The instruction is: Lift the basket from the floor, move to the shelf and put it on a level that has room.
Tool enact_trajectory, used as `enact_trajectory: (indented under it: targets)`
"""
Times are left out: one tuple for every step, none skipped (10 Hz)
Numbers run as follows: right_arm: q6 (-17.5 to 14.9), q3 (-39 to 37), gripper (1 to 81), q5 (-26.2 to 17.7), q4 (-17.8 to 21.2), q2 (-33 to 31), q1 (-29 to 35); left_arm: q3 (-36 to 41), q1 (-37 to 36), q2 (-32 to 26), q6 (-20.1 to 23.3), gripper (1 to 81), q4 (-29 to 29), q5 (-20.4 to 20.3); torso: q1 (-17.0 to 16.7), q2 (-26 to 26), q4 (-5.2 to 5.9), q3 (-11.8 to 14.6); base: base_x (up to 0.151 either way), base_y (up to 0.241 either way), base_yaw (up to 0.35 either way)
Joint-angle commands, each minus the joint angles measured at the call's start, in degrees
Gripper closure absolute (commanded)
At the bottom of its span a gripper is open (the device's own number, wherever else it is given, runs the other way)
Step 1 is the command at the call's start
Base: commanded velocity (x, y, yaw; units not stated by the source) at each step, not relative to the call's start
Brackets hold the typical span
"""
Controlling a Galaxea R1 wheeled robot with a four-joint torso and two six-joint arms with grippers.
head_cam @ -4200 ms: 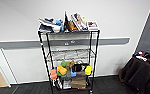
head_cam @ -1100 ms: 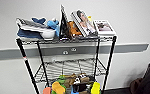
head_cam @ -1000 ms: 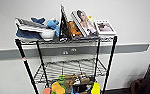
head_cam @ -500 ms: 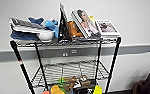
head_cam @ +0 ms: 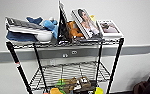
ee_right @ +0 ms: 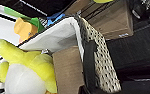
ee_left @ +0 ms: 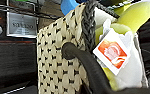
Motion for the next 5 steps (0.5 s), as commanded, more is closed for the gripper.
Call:
enact_trajectory:
  targets:
    - [0.2,2.7,81.1,-0.7,0.3,-1.7,7.6,2.3,-6.6,-1.7,1.0,81.1,0.2,2.6,0.0,0.0,0.0,0.0,0.0,0.0,0.0]
    - [0.2,4.4,81.1,-0.7,0.2,-2.5,7.8,2.6,-6.6,-1.9,1.0,81.1,0.2,2.6,0.0,0.0,0.0,0.0,0.0,0.0,0.0]
    - [0.2,7.6,81.1,-0.6,0.2,-4.1,8.3,4.1,-6.6,-2.6,0.9,81.1,0.1,2.5,0.0,0.0,0.0,0.0,0.0,0.0,0.0]
    - [0.2,10.7,81.1,-0.6,0.2,-5.8,9.1,6.5,-6.8,-3.8,0.9,81.1,0.1,2.5,0.0,0.0,0.0,0.0,0.0,0.0,0.0]
    - [0.6,13.6,81.1,-0.6,0.2,-7.5,9.9,9.6,-7.3,-5.5,0.9,81.1,0.2,2.3,0.0,0.0,0.0,0.0,0.0,0.0,0.0]
